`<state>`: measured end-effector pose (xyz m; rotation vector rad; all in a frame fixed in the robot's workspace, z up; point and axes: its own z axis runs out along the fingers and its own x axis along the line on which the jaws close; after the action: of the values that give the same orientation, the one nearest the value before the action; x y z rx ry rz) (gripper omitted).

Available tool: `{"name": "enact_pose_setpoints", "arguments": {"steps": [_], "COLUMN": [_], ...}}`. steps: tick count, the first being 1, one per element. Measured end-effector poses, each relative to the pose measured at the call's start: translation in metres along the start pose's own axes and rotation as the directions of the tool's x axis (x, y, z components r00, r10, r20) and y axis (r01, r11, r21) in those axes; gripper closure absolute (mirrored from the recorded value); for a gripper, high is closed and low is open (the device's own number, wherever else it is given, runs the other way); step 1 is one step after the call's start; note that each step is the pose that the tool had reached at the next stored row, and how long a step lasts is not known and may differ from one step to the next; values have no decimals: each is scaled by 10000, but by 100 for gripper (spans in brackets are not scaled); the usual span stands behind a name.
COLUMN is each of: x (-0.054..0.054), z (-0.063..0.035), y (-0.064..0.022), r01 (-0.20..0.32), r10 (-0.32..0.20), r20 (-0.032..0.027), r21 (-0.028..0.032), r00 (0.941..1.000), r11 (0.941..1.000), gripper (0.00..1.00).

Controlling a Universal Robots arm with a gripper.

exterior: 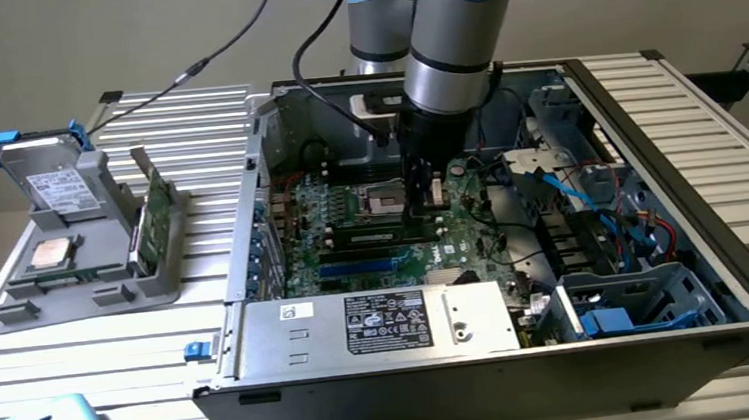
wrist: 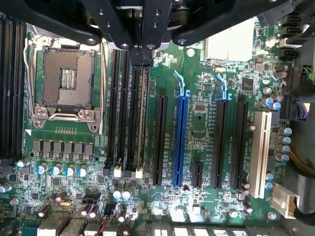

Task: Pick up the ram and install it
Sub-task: 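Press down the ram until it locks into place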

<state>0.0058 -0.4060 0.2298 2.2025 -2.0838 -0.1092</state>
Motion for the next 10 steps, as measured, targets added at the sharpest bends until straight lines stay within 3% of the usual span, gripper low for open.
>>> {"name": "enact_pose_setpoints", "arguments": {"steps": [4,10], "x": [-8,-56], "z": [-17,3], "y": [57,226], "r01": [-2,-21], "r10": [2,21], "r20": [-30,-176], "r21": [-4,-13], "r00": [10000,9998], "r11": [10000,10000], "gripper": [89,89]}}
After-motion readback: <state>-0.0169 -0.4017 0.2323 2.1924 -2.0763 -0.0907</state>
